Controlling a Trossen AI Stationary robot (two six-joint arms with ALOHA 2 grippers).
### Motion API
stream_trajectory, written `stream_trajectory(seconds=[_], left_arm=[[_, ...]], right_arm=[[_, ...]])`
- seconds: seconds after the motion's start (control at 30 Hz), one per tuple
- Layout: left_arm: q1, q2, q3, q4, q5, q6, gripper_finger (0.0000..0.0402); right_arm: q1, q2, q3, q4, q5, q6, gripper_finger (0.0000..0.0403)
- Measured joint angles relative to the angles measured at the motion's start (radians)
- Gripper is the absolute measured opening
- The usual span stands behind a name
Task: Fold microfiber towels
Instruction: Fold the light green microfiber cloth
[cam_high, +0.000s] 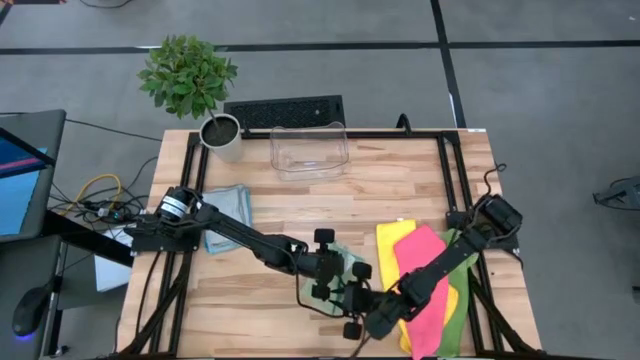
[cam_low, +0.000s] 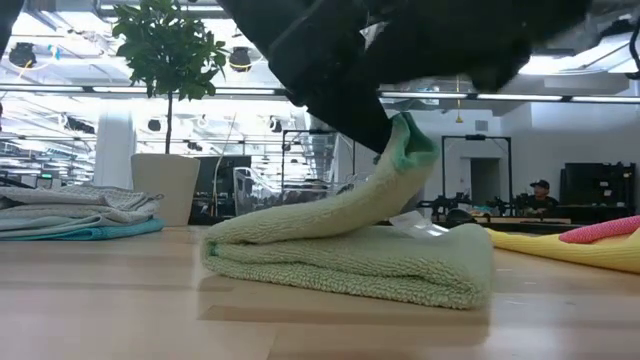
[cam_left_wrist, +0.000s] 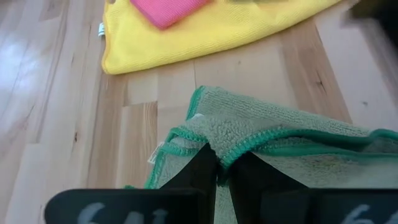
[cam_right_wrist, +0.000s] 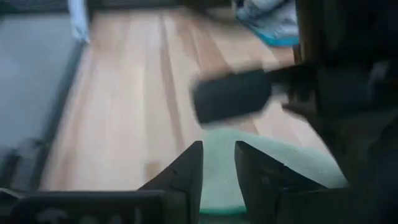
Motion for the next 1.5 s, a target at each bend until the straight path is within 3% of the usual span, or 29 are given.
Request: stream_trajectory(seconds=[0.13, 0.5, 0.73, 0.97, 1.07, 1.17, 1.27, 1.5], left_arm=[[0.0, 0.0, 0.0, 0.0, 0.009, 0.0, 0.0023], [-0.001, 0.0, 0.0, -0.001, 0.048, 0.007, 0.0033], [-0.001, 0.0, 0.002, -0.003, 0.074, 0.018, 0.0119], [-0.008, 0.0, 0.116, -0.193, -0.04, -0.01, 0.0198], [-0.019, -0.006, 0.161, -0.291, -0.045, -0.032, 0.0207], [-0.035, -0.005, 0.159, -0.29, -0.041, -0.062, 0.0205], [-0.053, -0.006, 0.123, -0.2, 0.016, -0.106, 0.0198], [-0.093, -0.001, -0.112, 0.174, -0.037, -0.238, 0.018]], right_arm=[[-0.013, 0.035, 0.002, -0.022, -0.064, 0.072, 0.0118], [0.036, 0.049, 0.0, -0.141, -0.03, 0.247, 0.0118], [0.036, 0.05, 0.0, -0.154, -0.029, 0.258, 0.0118], [0.061, 0.05, 0.0, -0.227, -0.027, 0.331, 0.0118], [0.097, 0.029, 0.0, -0.273, 0.035, 0.337, 0.0118], [0.12, -0.007, 0.0, -0.341, 0.19, 0.336, 0.0118], [0.105, -0.022, -0.002, -0.4, 0.291, 0.333, 0.0118], [0.03, -0.016, -0.095, -0.344, 0.287, 0.336, 0.0118]])
